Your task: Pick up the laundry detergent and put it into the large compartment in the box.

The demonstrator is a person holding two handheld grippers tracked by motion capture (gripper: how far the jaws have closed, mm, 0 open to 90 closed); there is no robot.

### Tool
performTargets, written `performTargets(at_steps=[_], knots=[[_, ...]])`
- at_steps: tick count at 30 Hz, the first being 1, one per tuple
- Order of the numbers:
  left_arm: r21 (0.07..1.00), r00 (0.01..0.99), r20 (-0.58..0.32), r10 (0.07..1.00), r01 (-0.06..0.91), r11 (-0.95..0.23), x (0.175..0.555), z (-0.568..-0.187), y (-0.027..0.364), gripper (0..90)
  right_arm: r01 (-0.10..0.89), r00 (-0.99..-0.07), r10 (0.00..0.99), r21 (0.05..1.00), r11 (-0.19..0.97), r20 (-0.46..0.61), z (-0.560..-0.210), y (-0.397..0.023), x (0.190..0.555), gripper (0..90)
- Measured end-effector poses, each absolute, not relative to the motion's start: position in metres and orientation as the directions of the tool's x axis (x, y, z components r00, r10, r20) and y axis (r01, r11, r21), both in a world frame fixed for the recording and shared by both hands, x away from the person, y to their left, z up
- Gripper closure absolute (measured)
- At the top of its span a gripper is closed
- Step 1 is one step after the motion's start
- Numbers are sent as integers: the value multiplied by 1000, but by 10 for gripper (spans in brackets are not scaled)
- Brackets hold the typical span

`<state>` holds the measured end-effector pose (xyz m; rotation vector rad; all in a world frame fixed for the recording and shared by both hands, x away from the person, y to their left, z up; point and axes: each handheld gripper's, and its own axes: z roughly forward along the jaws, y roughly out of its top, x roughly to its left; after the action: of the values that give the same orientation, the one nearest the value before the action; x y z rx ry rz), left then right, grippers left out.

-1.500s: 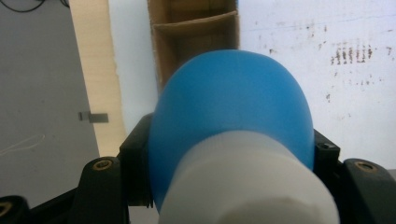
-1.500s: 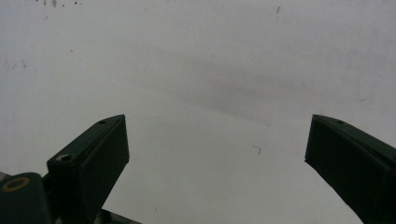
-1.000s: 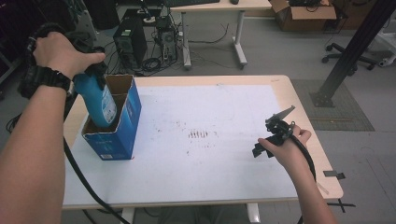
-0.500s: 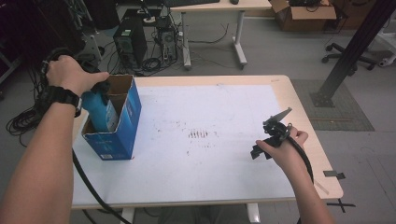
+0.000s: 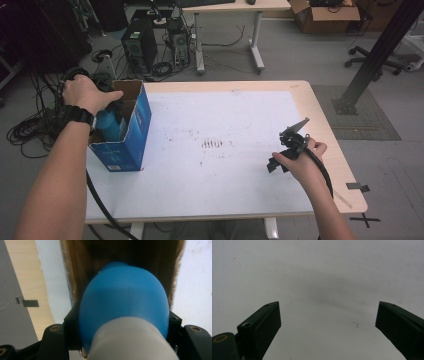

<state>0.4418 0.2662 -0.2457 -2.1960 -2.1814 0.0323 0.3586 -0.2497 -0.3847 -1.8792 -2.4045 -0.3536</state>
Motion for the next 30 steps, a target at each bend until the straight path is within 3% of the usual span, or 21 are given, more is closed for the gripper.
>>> performTargets(at_steps=[30], knots=[[-85, 19, 5, 1000, 996, -18, 444, -284, 268, 372, 962, -262, 946, 127, 240, 192, -393, -244, 359, 61]])
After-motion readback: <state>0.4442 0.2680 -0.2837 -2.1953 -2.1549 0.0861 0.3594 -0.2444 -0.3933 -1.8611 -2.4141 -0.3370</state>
